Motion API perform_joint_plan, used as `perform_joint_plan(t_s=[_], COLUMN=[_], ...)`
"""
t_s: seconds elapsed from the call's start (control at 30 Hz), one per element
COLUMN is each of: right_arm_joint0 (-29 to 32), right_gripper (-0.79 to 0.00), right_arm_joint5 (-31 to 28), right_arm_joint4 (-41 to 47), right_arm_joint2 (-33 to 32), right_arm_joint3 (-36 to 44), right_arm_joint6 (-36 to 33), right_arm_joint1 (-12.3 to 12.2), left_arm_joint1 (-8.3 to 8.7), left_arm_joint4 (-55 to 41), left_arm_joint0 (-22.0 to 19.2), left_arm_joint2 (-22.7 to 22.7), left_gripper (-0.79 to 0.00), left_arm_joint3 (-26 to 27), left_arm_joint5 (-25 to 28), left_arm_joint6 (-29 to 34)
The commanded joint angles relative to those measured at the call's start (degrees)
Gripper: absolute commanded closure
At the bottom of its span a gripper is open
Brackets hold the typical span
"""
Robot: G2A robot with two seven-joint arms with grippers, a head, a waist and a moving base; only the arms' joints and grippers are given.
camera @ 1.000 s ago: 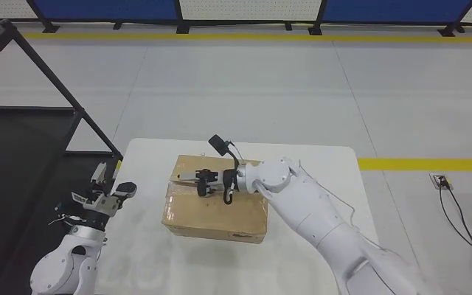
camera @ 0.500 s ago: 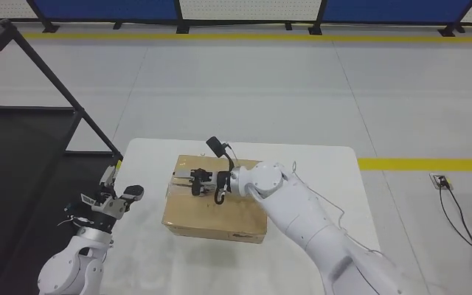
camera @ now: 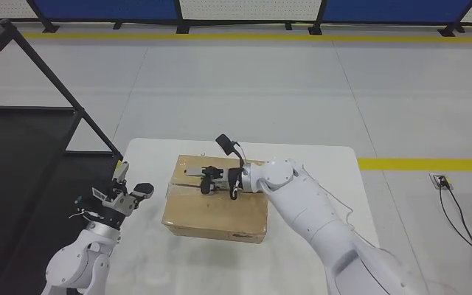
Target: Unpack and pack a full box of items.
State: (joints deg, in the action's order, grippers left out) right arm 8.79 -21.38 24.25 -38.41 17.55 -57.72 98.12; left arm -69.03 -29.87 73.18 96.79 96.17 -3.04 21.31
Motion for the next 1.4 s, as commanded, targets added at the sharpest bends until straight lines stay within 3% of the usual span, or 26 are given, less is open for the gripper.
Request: perform_joint_plan(t_s=[0.0,0.37,0.73,1.0,1.37], right_arm_joint0=[0.15,1.35,4.53,9.08,20.91], right_gripper=[-0.785,-0.785,-0.785,-0.785,-0.785], right_arm_joint5=[0.01,-1.16,1.65,4.35,13.04], right_arm_joint4=[-0.3,-1.36,-4.37,-7.54,-13.75], right_arm_joint2=[-0.58,-4.38,-8.17,-13.2,-22.95], right_arm_joint3=[-0.32,0.61,7.36,16.5,35.68], right_arm_joint6=[-1.02,-3.04,-5.79,-4.91,-2.9], right_arm_joint1=[-0.56,-4.22,-8.64,-13.02,-19.26], left_arm_joint1=[0.03,0.15,0.17,0.22,0.29], left_arm_joint4=[0.44,1.84,2.35,2.53,3.3], left_arm_joint0=[-0.63,-3.29,-5.49,-6.38,-7.55], left_arm_joint2=[-0.48,-2.5,-4.31,-5.01,-6.14], left_gripper=[-0.785,-0.785,-0.785,-0.785,-0.785], left_arm_joint3=[-0.09,-0.72,-2.14,-2.65,-2.86], left_arm_joint5=[-0.36,-1.79,-2.15,-2.32,-2.45], left_arm_joint6=[0.18,0.71,1.0,1.21,1.41])
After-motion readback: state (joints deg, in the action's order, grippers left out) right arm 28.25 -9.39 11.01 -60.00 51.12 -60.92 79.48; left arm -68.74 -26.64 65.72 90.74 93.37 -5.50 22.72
